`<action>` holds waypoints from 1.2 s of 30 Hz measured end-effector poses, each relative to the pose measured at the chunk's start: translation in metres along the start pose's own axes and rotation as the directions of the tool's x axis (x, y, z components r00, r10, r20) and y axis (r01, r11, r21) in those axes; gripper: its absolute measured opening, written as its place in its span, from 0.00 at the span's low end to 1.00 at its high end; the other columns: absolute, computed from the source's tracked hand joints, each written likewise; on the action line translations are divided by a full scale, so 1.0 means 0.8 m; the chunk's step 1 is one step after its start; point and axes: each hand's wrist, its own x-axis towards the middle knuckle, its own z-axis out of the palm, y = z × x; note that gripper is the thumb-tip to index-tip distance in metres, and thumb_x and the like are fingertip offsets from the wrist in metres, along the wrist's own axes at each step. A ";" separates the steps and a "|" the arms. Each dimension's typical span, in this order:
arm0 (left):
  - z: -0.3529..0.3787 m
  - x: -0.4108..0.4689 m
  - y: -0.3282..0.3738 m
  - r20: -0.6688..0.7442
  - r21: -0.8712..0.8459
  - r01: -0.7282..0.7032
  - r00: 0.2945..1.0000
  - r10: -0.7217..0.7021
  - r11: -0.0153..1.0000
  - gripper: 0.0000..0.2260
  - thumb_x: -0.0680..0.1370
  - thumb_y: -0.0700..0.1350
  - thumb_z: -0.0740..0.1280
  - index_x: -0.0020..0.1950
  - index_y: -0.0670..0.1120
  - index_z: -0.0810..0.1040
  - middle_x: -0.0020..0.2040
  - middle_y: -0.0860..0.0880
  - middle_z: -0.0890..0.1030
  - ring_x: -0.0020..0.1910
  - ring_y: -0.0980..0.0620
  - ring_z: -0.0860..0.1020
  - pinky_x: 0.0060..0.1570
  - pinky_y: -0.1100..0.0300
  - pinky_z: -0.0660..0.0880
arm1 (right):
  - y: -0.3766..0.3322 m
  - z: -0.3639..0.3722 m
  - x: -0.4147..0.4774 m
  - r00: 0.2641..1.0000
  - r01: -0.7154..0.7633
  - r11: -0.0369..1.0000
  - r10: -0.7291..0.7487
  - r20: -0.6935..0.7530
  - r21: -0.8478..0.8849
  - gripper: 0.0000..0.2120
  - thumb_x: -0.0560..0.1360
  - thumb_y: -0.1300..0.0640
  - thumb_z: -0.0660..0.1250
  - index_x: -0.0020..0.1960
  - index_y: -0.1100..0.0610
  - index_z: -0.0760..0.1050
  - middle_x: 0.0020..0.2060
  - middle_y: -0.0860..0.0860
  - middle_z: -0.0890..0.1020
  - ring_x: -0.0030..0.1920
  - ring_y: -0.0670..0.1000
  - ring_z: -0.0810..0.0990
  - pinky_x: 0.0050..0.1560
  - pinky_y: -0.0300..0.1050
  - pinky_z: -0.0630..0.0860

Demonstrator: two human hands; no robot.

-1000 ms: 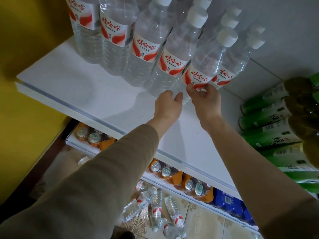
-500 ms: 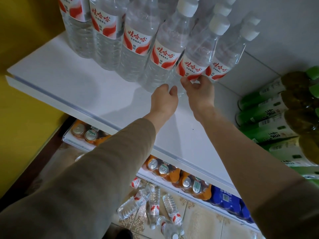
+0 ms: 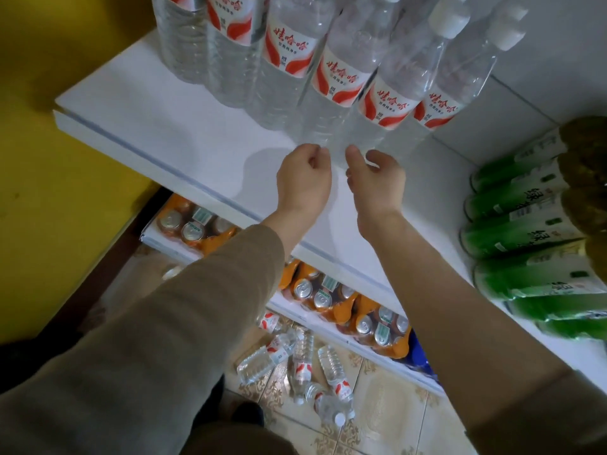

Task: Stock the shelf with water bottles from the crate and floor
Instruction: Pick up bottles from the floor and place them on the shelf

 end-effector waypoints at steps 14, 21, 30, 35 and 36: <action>-0.177 -0.100 -0.331 -0.337 -0.060 0.547 0.776 -0.533 0.835 0.11 0.77 0.40 0.60 0.52 0.35 0.76 0.53 0.33 0.79 0.54 0.37 0.78 0.57 0.42 0.75 | 0.248 0.163 -0.168 0.910 -0.209 0.975 0.221 0.352 -0.072 0.03 0.74 0.52 0.66 0.45 0.51 0.75 0.43 0.54 0.82 0.49 0.57 0.82 0.54 0.58 0.78; -0.157 -0.056 -0.518 -0.191 0.258 0.677 0.735 -0.651 0.689 0.13 0.78 0.42 0.60 0.59 0.37 0.74 0.61 0.39 0.76 0.61 0.40 0.74 0.60 0.52 0.70 | 0.454 0.258 -0.127 0.812 -0.397 0.875 0.476 0.338 -0.277 0.09 0.74 0.55 0.65 0.35 0.51 0.74 0.39 0.53 0.81 0.49 0.60 0.81 0.57 0.59 0.77; -0.160 0.053 -0.680 0.225 0.949 -0.144 0.933 -0.282 0.281 0.23 0.75 0.44 0.64 0.69 0.47 0.64 0.66 0.43 0.67 0.66 0.43 0.67 0.63 0.48 0.67 | 0.622 0.340 -0.070 0.508 -0.823 0.563 0.789 0.345 -0.078 0.13 0.78 0.65 0.59 0.61 0.68 0.70 0.51 0.68 0.78 0.45 0.61 0.79 0.48 0.48 0.78; -0.156 0.093 -0.723 0.451 0.876 -0.480 0.846 -0.286 -0.037 0.27 0.75 0.44 0.65 0.72 0.48 0.60 0.75 0.41 0.56 0.75 0.42 0.52 0.70 0.38 0.55 | 0.671 0.372 -0.062 0.462 -0.875 0.484 0.827 0.321 0.011 0.09 0.76 0.66 0.63 0.56 0.64 0.70 0.52 0.62 0.77 0.54 0.62 0.79 0.57 0.50 0.78; -0.155 0.097 -0.726 0.466 0.861 -0.506 0.828 -0.311 -0.055 0.28 0.75 0.44 0.65 0.73 0.48 0.59 0.76 0.42 0.54 0.76 0.43 0.50 0.70 0.38 0.54 | 0.672 0.375 -0.063 0.441 -0.889 0.456 0.838 0.321 0.033 0.08 0.76 0.67 0.63 0.55 0.63 0.69 0.54 0.63 0.76 0.56 0.62 0.78 0.60 0.52 0.75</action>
